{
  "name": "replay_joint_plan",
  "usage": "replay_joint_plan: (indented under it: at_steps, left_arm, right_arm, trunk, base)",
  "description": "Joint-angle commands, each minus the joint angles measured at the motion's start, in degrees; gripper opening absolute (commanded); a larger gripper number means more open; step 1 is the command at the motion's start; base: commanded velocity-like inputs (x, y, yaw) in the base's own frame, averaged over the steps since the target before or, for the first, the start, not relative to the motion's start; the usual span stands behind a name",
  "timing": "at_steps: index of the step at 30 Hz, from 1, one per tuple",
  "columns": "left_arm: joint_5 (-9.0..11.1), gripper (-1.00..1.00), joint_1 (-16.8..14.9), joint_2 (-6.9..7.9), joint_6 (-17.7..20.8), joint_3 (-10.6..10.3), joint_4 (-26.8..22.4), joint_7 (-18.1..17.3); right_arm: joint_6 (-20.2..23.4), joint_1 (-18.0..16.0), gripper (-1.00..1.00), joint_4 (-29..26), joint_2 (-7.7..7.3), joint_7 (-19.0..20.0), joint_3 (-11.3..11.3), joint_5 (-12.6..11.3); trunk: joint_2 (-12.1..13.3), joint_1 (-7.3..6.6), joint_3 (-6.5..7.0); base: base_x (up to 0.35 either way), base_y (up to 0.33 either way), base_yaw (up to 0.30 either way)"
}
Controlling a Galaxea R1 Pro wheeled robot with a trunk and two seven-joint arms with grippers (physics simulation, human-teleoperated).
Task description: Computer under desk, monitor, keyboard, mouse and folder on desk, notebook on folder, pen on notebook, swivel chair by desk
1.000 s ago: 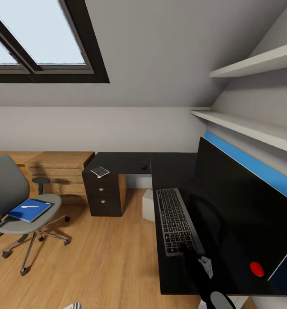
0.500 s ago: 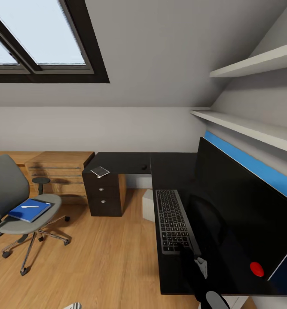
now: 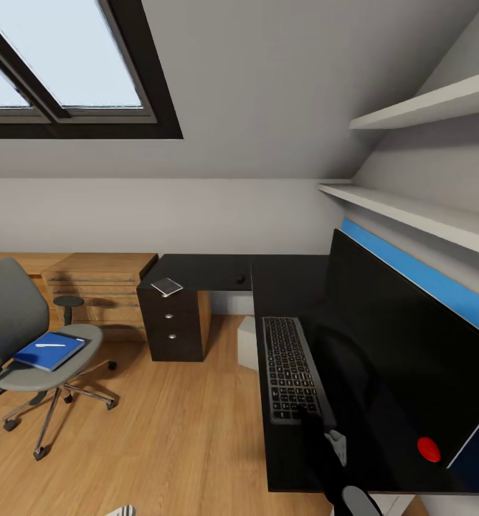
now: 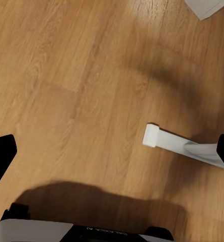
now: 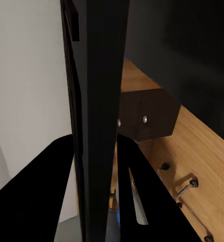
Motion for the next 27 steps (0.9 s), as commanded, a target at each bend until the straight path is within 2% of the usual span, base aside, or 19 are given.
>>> replay_joint_plan:
  at_steps: [1,5,11,27]
  left_arm:
    - [0.41,1.00,0.02,-0.13,0.46,0.20,-0.18,-0.19]
    - [0.39,1.00,0.05,-0.22,0.41,0.22,-0.28,-0.19]
    - [0.44,1.00,0.10,0.64,0.34,0.37,-0.36,-0.04]
    - [0.52,1.00,0.10,0.91,0.33,0.49,-0.16,-0.01]
  right_arm:
    - [-0.83,-0.07,-1.00,0.12,0.25,0.20,-0.07,-0.27]
    - [-1.86,-0.09,-1.00,0.09,1.06,0.17,-0.65,1.07]
    - [-0.57,-0.12,-1.00,0.18,0.56,0.04,-1.01,-0.82]
    - [-0.42,-0.12,-1.00,0.21,0.56,0.02,-1.16,-1.06]
  trunk:
    - [-0.06,0.01,-0.07]
    - [-0.06,0.01,-0.07]
    - [-0.06,0.01,-0.07]
    - [-0.06,0.01,-0.07]
  base:
    - [0.000,0.000,0.000]
    - [0.000,0.000,0.000]
    - [0.000,0.000,0.000]
    - [0.000,-0.019,0.000]
